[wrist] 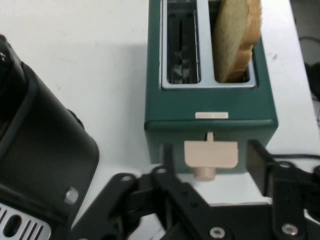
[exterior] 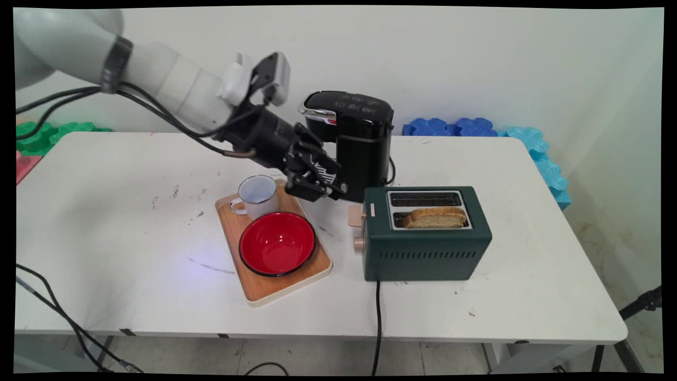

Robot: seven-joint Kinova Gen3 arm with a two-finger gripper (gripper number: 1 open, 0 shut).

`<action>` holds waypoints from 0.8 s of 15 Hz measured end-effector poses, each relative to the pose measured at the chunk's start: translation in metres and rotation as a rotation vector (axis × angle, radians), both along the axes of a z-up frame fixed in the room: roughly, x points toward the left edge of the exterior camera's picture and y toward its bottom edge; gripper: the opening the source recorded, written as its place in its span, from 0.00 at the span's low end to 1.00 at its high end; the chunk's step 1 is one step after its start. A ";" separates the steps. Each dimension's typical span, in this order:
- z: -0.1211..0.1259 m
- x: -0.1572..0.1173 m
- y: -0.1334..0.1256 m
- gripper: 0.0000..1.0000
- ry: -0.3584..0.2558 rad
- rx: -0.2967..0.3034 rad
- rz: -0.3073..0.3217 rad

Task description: Press the toaster switch

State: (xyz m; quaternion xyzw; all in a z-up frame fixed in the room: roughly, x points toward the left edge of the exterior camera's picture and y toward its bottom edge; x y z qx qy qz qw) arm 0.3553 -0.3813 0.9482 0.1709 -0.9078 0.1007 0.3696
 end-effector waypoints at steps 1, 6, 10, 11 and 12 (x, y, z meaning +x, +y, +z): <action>-0.002 -0.003 -0.003 0.00 -0.019 -0.001 -0.002; -0.011 -0.021 -0.009 0.00 -0.075 0.029 -0.003; -0.015 -0.033 -0.011 0.00 -0.097 0.046 -0.012; -0.016 -0.036 -0.012 0.00 -0.103 0.048 -0.014; -0.017 -0.039 -0.013 0.00 -0.108 0.049 -0.016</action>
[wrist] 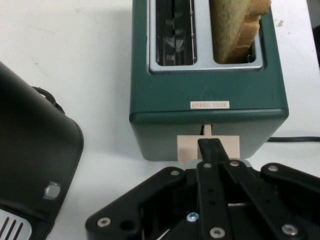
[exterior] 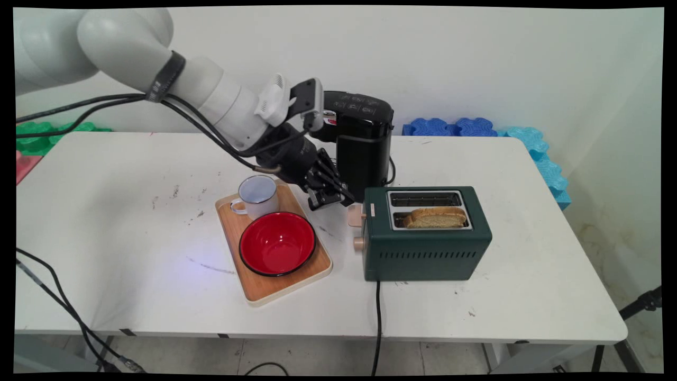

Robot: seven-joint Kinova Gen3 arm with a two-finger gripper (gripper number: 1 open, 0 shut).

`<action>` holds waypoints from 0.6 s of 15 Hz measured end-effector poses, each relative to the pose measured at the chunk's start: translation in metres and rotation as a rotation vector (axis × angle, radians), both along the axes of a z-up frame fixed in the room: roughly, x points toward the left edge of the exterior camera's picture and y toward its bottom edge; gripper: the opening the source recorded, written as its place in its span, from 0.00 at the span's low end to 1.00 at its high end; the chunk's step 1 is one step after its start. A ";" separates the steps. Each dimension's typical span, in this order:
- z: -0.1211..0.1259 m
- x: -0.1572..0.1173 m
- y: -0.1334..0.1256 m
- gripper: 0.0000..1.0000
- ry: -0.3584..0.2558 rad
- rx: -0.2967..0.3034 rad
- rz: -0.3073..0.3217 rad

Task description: Press the toaster switch

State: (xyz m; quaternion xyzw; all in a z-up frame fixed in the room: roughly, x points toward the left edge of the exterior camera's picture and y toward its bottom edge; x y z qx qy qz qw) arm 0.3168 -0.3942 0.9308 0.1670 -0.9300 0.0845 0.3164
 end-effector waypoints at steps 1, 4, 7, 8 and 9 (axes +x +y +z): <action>-0.002 -0.002 -0.001 0.00 -0.005 0.002 -0.001; -0.008 -0.008 -0.001 0.00 -0.019 0.008 -0.007; -0.015 -0.012 -0.001 0.00 -0.029 0.010 -0.011; -0.017 -0.014 -0.001 0.00 -0.031 0.010 -0.012; -0.018 -0.014 -0.001 0.00 -0.032 0.009 -0.012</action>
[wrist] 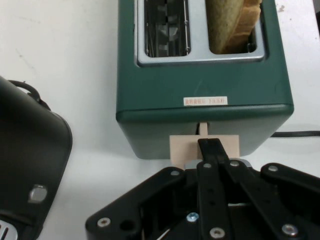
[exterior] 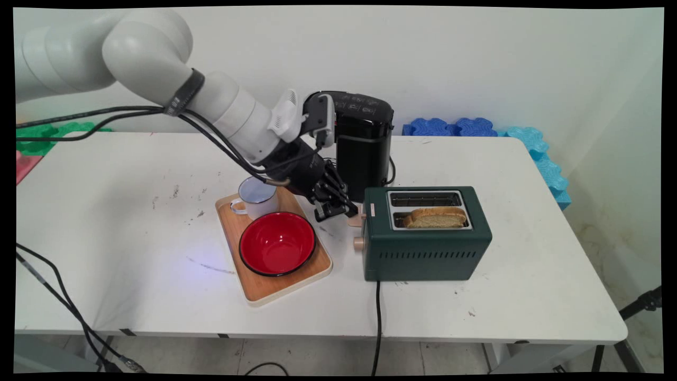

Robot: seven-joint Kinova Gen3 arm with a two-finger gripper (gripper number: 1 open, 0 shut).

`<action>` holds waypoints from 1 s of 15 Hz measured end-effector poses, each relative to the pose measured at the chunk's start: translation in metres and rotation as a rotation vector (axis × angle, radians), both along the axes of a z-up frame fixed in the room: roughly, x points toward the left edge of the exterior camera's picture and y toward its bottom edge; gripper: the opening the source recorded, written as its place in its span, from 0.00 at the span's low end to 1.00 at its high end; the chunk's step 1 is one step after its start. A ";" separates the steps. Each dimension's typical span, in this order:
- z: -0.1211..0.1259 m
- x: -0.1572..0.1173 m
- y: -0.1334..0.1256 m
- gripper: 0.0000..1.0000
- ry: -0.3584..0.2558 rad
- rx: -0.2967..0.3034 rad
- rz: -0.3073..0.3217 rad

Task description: Press the toaster switch

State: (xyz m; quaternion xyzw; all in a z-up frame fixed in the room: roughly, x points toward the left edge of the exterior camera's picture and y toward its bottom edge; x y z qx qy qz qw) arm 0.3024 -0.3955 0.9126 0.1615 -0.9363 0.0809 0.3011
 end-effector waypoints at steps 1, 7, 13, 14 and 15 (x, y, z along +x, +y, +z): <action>-0.002 -0.001 0.000 0.00 -0.002 -0.001 0.000; -0.015 -0.007 -0.003 0.00 -0.005 -0.005 0.010; -0.026 -0.008 -0.003 0.00 -0.011 -0.001 0.016; -0.028 -0.008 -0.003 0.00 -0.011 0.000 0.016; -0.030 -0.008 -0.002 0.00 -0.012 0.000 0.017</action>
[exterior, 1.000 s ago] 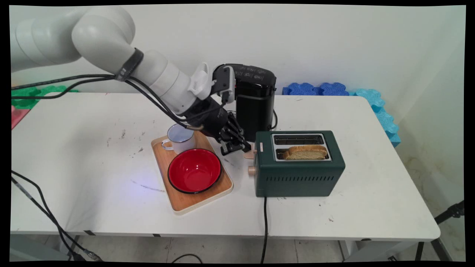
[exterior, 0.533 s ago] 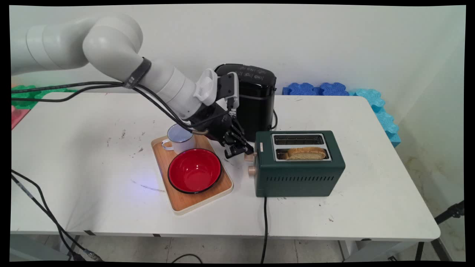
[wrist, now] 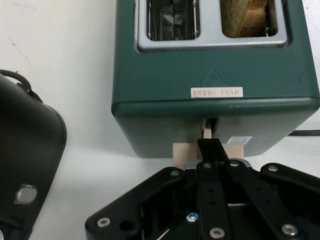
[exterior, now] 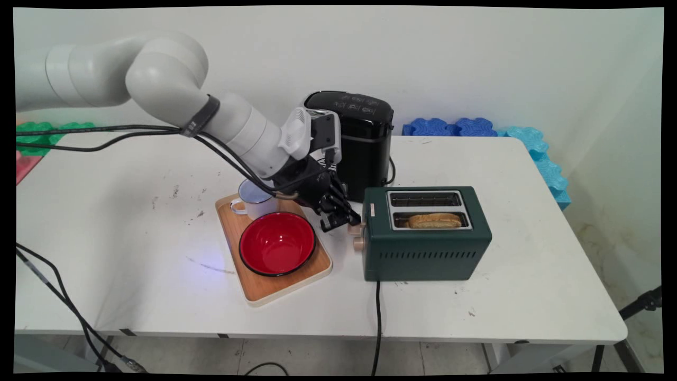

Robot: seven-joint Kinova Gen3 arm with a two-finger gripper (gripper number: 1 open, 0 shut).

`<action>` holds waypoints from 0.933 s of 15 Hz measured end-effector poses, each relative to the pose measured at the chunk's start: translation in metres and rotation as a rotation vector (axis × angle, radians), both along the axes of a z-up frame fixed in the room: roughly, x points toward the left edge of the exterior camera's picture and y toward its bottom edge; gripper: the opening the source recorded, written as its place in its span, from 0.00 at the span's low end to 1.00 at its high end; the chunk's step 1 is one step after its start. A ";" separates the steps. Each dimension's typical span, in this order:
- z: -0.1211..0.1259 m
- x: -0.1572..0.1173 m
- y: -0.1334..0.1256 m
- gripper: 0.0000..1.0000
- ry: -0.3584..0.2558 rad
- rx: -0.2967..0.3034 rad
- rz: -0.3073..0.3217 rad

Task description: Press the toaster switch

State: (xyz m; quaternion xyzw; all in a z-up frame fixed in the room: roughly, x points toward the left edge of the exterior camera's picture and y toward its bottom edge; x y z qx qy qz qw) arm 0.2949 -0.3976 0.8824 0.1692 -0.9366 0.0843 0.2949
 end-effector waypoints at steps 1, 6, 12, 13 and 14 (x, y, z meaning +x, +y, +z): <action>-0.002 0.000 0.001 0.00 0.000 0.001 0.001; -0.011 0.001 0.003 0.00 0.005 0.000 0.007; -0.021 0.001 0.004 0.00 0.012 0.000 0.015; -0.022 0.001 0.004 0.00 0.014 0.000 0.016; -0.023 0.001 0.004 0.00 0.015 0.000 0.017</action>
